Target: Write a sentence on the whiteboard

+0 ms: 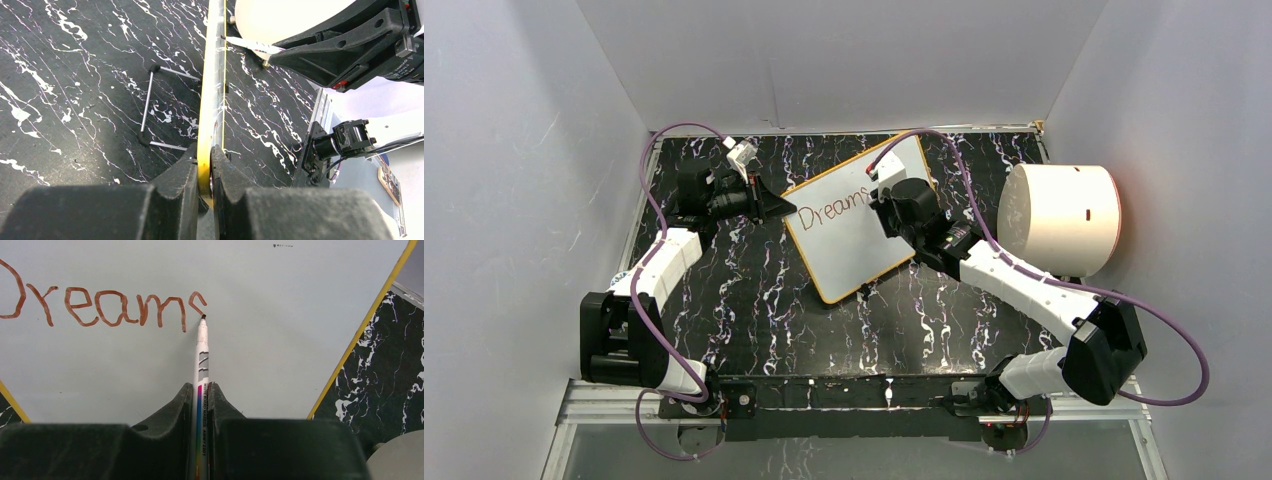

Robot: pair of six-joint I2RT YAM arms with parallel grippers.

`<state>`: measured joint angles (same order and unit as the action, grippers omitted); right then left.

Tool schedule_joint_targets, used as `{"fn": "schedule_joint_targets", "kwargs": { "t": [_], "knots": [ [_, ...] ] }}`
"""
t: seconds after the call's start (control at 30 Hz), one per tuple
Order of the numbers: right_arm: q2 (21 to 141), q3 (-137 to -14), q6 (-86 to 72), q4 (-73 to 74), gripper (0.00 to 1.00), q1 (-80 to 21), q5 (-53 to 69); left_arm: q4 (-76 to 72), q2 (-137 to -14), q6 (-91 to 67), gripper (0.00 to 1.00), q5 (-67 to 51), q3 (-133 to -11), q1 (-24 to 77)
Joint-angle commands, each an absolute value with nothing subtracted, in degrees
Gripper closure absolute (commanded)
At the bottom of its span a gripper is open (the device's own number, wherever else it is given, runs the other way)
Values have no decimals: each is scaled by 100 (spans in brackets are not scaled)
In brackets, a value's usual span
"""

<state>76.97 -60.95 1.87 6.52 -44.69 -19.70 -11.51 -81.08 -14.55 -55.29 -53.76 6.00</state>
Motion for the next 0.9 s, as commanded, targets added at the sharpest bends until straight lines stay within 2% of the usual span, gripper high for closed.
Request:
{"fn": "schedule_joint_targets", "kwargs": {
  "t": [0.0,0.87],
  "knots": [
    [7564,-6034,196,688,100,-4449,-2079,-545,-8341,-1037,100,-5092,-5273,737],
    [7531,-6096,62,325,100,-4447,-1451,-519,-8380,-1020,100,-5063,-5267,770]
  ]
}}
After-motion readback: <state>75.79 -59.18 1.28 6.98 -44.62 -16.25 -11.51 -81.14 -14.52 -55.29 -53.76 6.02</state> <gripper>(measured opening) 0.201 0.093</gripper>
